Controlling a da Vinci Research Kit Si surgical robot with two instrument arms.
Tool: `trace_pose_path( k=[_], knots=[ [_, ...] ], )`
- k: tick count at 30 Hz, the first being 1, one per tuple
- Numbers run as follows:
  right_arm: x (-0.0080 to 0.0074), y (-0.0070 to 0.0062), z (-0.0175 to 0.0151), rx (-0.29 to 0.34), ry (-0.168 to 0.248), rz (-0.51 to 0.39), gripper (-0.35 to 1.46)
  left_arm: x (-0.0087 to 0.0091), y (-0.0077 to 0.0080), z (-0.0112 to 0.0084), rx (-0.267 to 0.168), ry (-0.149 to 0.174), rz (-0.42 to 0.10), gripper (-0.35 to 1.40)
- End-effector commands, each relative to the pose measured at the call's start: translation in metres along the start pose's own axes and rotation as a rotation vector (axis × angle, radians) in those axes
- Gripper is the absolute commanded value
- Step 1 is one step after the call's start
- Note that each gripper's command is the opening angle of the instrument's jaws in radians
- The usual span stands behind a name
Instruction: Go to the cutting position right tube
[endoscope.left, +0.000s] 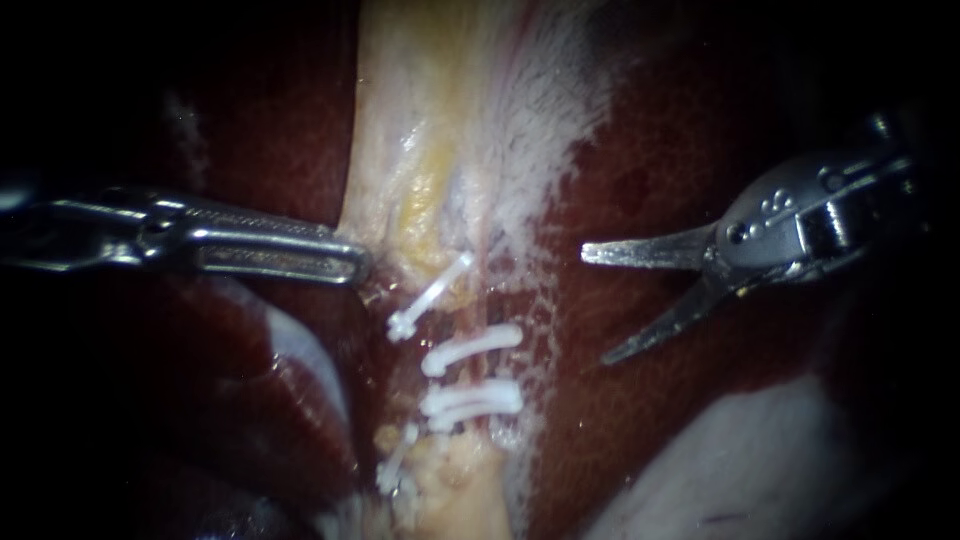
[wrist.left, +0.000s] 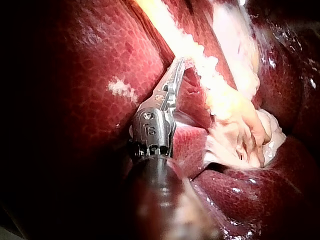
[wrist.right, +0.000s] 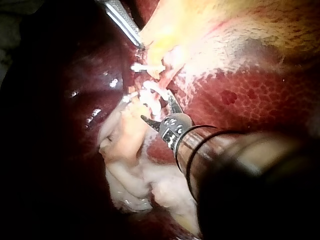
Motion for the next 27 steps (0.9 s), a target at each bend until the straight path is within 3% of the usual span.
trace_pose_path(
  k=[1, 7, 12, 15, 20, 27],
  knots=[
    [0.0, 0.0, 0.0, -0.002, 0.0, 0.0, 1.44, 0.0, 0.0, 0.0, -0.001, 0.0, 0.0, -0.35],
    [-0.0007, -0.0001, 0.001, 0.087, 0.009, 0.064, 1.44, -0.0002, 0.0, -0.0001, 0.001, 0.0, -0.001, -0.35],
    [-0.0015, -0.0008, 0.0024, 0.14, 0.014, 0.128, 1.4, -0.0017, 0.0002, -0.0013, 0.015, 0.002, -0.008, -0.35],
    [-0.0018, -0.0014, 0.0031, 0.196, 0.018, 0.165, 1.37, -0.0035, 0.0002, -0.0029, 0.002, -0.001, -0.024, -0.35],
    [-0.0023, -0.0025, 0.0044, 0.249, 0.01, 0.238, 1.28, -0.0064, -0.0009, -0.0053, -0.003, -0.031, -0.006, -0.35],
    [-0.0029, -0.0041, 0.0068, 0.336, -0.009, 0.297, 0.88, -0.0101, -0.0029, -0.0086, -0.013, -0.069, 0.018, -0.35]
  ],
)
